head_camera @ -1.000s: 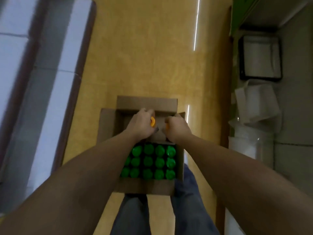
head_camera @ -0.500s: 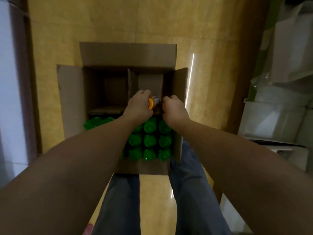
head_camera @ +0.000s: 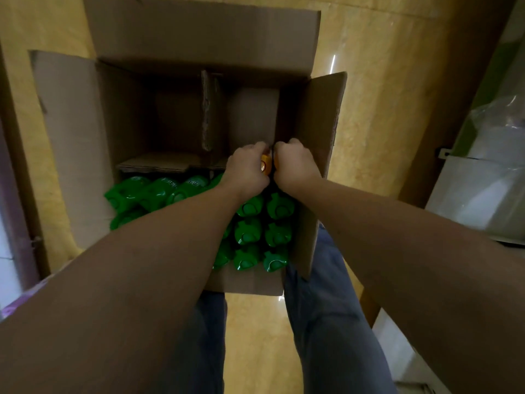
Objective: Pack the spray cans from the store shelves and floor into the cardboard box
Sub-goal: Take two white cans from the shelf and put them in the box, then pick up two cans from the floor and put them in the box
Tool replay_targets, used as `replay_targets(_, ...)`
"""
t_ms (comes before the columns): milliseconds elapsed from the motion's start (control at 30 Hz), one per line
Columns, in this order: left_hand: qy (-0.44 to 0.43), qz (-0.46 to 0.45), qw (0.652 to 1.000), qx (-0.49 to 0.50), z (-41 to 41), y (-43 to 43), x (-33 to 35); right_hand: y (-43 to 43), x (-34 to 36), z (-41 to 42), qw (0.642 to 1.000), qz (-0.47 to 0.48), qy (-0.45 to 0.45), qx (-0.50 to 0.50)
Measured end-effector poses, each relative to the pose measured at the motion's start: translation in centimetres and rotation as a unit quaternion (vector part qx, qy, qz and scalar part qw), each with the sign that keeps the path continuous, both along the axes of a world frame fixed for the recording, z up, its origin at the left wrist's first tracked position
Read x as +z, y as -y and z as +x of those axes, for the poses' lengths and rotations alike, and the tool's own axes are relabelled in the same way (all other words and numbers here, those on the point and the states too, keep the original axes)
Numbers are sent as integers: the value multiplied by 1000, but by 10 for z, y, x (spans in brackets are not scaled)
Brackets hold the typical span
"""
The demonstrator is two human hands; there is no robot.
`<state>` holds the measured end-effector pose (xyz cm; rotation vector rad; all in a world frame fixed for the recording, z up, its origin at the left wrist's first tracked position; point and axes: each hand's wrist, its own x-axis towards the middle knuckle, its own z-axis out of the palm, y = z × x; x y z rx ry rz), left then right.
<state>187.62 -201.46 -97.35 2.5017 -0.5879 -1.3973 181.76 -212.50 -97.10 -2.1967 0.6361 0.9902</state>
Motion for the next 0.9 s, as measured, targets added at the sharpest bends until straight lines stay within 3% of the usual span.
replay_targets(167,17,-29,999,21,-6,-7,-11,-13,-15,-12,998,-25,10,63)
replay_targets(433,1,14,999,-30,5,-6,19,2,1,-15,997,39,-58,14)
replay_targets(700,43,12,998,-38,33,-4,101,13,80,-5,999,-28,-34,-3)
replay_targets(900,96,-35,993,-53,60,-3,205,14,190,35,997,-72,15,11)
